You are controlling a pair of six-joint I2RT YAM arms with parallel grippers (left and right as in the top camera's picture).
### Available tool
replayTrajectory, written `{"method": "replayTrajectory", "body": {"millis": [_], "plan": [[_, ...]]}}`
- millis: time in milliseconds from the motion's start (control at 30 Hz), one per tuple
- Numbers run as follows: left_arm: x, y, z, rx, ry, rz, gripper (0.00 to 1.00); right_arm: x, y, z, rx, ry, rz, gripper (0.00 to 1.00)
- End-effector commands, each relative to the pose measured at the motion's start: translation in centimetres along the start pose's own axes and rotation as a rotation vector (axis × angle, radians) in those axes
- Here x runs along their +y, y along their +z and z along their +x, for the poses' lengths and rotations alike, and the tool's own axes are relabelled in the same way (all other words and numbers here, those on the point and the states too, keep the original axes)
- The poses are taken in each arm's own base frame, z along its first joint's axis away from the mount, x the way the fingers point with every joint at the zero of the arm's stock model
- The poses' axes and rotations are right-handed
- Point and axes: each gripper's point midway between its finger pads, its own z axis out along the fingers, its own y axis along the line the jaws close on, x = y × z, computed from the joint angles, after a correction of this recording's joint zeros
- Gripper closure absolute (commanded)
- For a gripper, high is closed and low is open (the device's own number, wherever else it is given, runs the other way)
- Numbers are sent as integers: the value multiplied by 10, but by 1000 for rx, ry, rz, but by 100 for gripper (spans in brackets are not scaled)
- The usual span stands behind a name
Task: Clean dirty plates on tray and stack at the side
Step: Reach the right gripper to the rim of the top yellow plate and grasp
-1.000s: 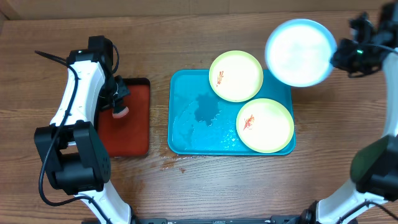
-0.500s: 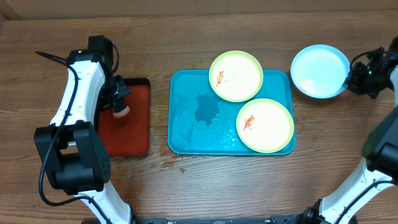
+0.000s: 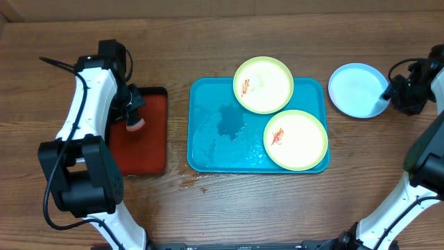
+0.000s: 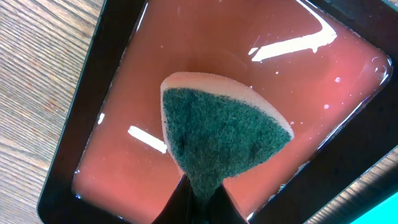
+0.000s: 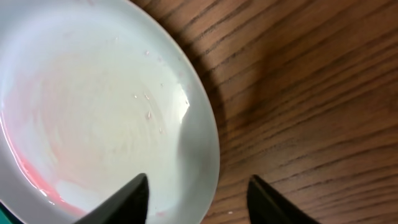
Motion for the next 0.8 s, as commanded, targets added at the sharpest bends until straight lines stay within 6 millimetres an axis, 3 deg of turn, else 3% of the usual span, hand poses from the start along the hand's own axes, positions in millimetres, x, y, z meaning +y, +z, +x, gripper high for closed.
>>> {"method": "replayTrajectory", "body": {"millis": [0,100,233,333,500,600,767], "plan": [[-1,-7,0,-13,-7,17,96,4,-11,-5,-2,3,-10,44],[-2,-7,-1,-17,-8,19,96,25,-38,-12,-10,-17,-84,43],[-8,-7,-3,-23,-9,50,96,90,-79,-16,-41,-183,-300,43],[-16,-8,-6,-28,-10,93,96,139,-85,-11,-57,-280,-382,43],[-26,-9,-9,-34,-7,148,96,221,-53,14,-91,-493,-369,44],[-26,-9,-8,-32,2,146,96,243,-28,31,-113,-580,-267,45],[-25,-8,-6,-26,28,142,96,262,11,72,-91,-684,-136,45]]}}
